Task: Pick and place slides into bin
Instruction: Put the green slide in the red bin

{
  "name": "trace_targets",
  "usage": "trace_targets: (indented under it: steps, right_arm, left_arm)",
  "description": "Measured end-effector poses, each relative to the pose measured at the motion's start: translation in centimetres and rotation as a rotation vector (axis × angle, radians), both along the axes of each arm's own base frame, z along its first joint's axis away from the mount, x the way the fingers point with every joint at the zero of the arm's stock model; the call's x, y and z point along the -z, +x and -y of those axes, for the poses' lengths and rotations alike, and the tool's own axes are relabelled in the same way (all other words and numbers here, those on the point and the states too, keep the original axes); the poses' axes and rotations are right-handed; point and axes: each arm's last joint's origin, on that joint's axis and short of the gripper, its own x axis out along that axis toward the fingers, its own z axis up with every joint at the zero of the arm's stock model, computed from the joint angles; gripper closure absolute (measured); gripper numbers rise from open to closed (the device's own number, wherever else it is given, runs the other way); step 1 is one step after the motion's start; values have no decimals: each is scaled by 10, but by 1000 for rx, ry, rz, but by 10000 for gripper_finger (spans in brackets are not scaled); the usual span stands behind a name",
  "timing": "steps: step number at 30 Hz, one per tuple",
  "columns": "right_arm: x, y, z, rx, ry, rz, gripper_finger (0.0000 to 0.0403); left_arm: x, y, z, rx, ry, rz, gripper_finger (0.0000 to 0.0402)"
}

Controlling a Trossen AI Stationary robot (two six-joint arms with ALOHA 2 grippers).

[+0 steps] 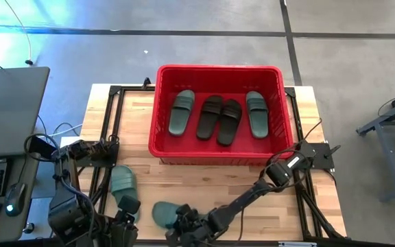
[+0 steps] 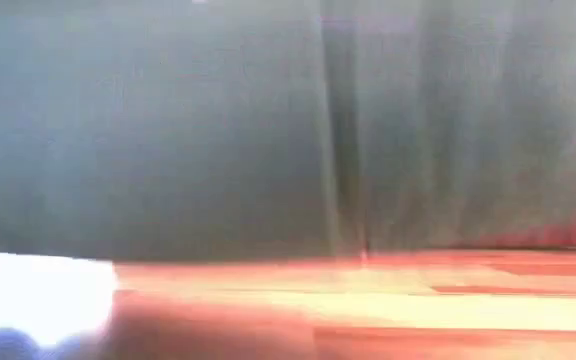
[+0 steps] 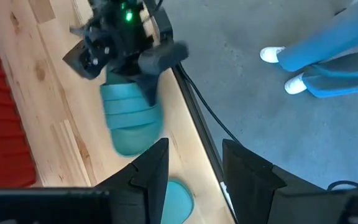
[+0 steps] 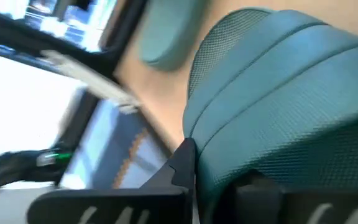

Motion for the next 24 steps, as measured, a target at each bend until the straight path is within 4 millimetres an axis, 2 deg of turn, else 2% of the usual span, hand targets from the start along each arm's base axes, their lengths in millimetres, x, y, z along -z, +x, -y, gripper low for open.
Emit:
trace_targets:
  steps: [4, 6, 9, 12, 15, 18, 22, 24]
  right_arm:
    - [-33, -6, -21, -29, 29, 82, 395]
    - [-58, -11, -31, -66, 13, 124, 398]
    - [-91, -33, -38, -39, -28, 192, 399]
    - [-127, -63, -33, 31, -154, 172, 400]
    - [-173, -95, -15, 138, -349, 162, 401]
    - [-222, -121, 15, 231, -548, 174, 402]
    - [-275, -141, 64, 268, -818, 131, 402]
    - [-299, -146, 96, 272, -874, 97, 402]
  left_arm:
    - [0, 0, 0, 4, 2, 1, 268]
    - [0, 0, 0, 7, 0, -2, 268]
    - [0, 0, 0, 8, -1, -2, 268]
    - [0, 0, 0, 15, 1, -2, 268]
    - [0, 0, 0, 14, 3, -1, 268]
    - [0, 1, -1, 15, 15, 11, 268]
    - [-1, 2, -2, 7, 41, 40, 268]
    - [-1, 2, -2, -2, 54, 57, 268]
